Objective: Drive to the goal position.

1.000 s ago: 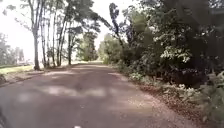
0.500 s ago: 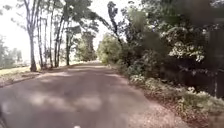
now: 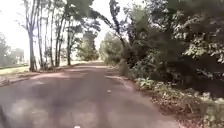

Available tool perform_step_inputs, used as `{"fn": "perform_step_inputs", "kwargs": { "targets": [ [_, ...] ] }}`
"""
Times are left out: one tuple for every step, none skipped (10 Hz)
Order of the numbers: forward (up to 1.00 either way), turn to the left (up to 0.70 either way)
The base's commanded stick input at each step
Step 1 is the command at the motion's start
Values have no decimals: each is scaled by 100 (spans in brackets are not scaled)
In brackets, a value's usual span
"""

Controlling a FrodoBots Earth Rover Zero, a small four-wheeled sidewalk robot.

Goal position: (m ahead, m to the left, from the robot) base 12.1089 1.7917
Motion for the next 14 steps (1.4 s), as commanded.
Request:
{"fn": "perform_step_inputs", "kwargs": {
  "targets": [
    [100,-4],
    [100,-4],
    [100,-4],
    [100,-4],
    [100,-4],
    [100,-4],
    [100,-4],
    [100,-4],
    [100,-7],
    [100,-7],
    [100,-7],
    [100,-7],
    [100,-7],
    [100,-7]
  ]
}}
